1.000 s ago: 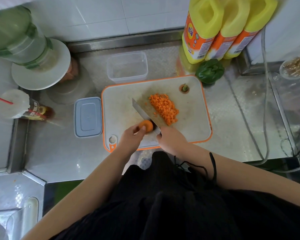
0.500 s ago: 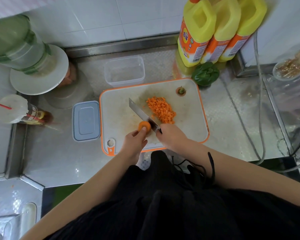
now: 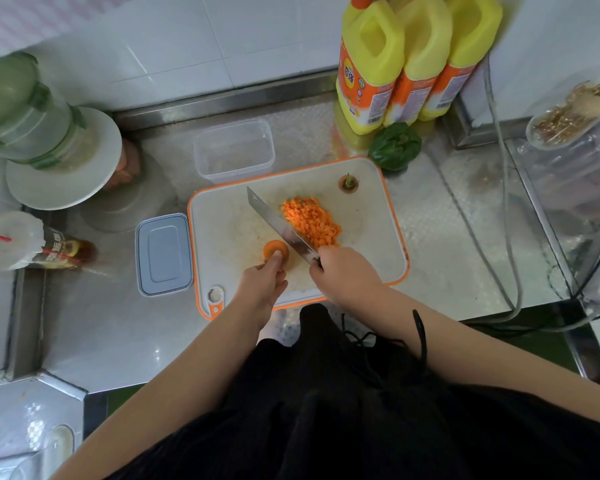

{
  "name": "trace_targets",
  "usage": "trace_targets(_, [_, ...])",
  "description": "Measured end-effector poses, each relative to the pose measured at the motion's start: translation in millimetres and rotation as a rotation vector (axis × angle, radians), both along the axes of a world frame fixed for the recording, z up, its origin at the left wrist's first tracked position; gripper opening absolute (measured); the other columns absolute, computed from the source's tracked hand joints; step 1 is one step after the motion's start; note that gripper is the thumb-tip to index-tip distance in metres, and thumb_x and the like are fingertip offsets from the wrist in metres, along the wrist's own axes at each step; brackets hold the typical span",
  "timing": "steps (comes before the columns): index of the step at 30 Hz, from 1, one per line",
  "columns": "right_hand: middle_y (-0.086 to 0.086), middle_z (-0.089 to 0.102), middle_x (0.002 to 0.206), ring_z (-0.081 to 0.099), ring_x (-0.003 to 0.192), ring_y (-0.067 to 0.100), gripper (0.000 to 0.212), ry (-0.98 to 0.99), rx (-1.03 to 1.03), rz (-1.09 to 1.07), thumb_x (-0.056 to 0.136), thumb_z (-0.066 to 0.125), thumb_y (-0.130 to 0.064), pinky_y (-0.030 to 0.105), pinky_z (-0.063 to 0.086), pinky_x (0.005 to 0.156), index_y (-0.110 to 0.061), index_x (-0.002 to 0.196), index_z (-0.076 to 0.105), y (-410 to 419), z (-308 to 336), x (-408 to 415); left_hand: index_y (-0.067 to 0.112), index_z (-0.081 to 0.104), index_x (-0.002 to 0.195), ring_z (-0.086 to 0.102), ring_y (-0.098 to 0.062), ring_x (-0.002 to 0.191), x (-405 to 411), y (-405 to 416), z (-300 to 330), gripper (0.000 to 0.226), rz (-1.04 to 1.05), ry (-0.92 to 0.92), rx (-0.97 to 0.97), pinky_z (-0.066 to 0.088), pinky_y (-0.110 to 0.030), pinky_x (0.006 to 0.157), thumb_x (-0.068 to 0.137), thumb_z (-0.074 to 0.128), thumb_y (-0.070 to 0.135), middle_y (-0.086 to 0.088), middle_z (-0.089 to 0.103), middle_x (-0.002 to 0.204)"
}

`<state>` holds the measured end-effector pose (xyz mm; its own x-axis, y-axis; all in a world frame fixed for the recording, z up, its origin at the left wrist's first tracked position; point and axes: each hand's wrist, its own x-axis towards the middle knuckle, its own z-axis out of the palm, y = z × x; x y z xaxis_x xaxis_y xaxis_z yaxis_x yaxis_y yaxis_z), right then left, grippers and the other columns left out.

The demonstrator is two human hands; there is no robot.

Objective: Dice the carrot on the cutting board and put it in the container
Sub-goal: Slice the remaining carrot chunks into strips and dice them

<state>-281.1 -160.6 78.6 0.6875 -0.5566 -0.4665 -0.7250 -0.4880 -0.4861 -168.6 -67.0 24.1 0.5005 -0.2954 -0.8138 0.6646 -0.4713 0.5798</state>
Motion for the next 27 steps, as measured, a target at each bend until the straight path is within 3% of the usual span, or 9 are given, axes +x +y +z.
trace_targets(3, [0.003, 0.046, 0.078, 0.045, 0.074, 0.023, 0.020, 0.007, 0.015, 0.001, 0.099, 0.040, -0.026, 0.031, 0.032, 0.064, -0.014, 0.083, 0.042, 1.2, 2.1, -1.0, 0.006, 0.055, 0.083, 0.060, -0.017, 0.087, 0.8, -0.7, 1.7, 0.027, -0.017, -0.020, 0.010, 0.049, -0.031, 0.095, 0.096, 0.061, 0.029, -0.010, 0.061, 0.095])
trace_targets(10, [-0.002, 0.039, 0.068, 0.044, 0.073, 0.023, 0.026, 0.030, 0.007, 0.028, 0.099, 0.038, -0.024, 0.032, 0.031, 0.063, -0.013, 0.076, 0.040, 4.1, 7.2, -0.3, 0.001, 0.056, 0.100, 0.062, -0.016, 0.089, 0.2, -0.3, 0.2, 0.031, -0.030, -0.054, 0.020, 0.049, -0.031, 0.096, 0.096, 0.062, 0.031, -0.009, 0.063, 0.095])
trace_targets(18, [0.005, 0.047, 0.079, 0.048, 0.075, 0.025, 0.017, 0.060, -0.010, 0.061, 0.097, 0.042, -0.014, 0.032, 0.035, 0.064, -0.007, 0.092, 0.056, 3.4, 11.0, 8.6, 0.003, 0.054, 0.106, 0.061, -0.020, 0.098, 0.6, 0.0, -1.1, 0.032, -0.045, -0.068, 0.021, 0.049, -0.030, 0.096, 0.095, 0.063, 0.031, -0.011, 0.063, 0.102])
trace_targets(22, [0.006, 0.048, 0.081, 0.048, 0.075, 0.025, 0.018, 0.095, -0.035, 0.086, 0.096, 0.044, -0.008, 0.031, 0.037, 0.065, -0.003, 0.100, 0.061, 5.3, 11.6, 15.0, 0.004, 0.057, 0.099, 0.059, -0.020, 0.095, 3.8, 0.1, -2.6, 0.028, -0.069, -0.069, 0.030, 0.049, -0.030, 0.092, 0.095, 0.063, 0.031, -0.010, 0.062, 0.097])
trace_targets(27, [0.012, 0.057, 0.090, 0.059, 0.090, 0.031, 0.019, 0.134, -0.031, 0.102, 0.095, 0.044, -0.005, 0.032, 0.040, 0.067, -0.002, 0.104, 0.061, 4.7, 7.0, 22.2, 0.002, 0.059, 0.099, 0.060, -0.021, 0.096, 4.3, -2.0, -4.3, 0.030, -0.072, -0.089, 0.045, 0.049, -0.033, 0.096, 0.094, 0.064, 0.032, -0.010, 0.063, 0.095])
